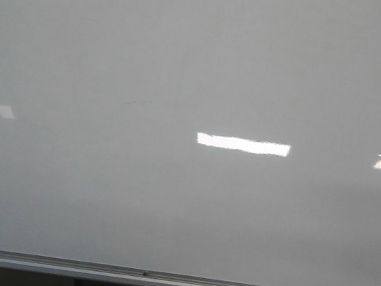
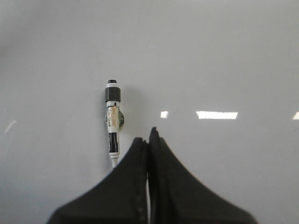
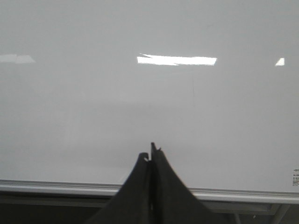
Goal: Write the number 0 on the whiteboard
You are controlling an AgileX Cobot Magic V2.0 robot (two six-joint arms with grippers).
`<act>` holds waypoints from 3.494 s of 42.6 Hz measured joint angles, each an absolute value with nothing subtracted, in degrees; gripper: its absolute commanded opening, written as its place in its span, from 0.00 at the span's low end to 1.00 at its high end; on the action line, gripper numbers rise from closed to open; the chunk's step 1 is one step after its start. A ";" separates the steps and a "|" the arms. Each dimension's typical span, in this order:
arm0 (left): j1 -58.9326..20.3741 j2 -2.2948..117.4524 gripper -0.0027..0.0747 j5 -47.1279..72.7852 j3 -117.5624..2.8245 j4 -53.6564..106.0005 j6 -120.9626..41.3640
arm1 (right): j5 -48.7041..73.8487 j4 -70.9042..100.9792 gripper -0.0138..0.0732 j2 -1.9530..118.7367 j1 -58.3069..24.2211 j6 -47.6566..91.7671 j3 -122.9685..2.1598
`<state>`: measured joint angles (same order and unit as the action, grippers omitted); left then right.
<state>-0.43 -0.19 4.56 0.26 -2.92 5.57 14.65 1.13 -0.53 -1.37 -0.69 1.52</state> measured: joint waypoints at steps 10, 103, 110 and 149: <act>-0.43 -0.19 0.01 4.56 0.26 -2.92 5.57 | 14.65 1.13 0.09 -0.53 -1.37 -0.78 1.52; -0.43 22.31 0.61 17.16 -25.90 -5.72 5.57 | 23.33 1.13 0.63 17.90 -1.37 -0.78 -27.76; -0.43 22.31 0.94 18.23 -25.90 -5.72 5.57 | 23.97 1.13 0.84 17.90 -1.37 -0.78 -27.76; 1.27 69.62 0.81 9.71 -35.05 -7.63 5.93 | 24.40 1.13 0.84 17.90 -1.37 -0.78 -27.76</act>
<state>1.27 69.62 9.71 -35.05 -7.63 5.93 24.40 1.13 17.90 -1.37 -0.78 -27.76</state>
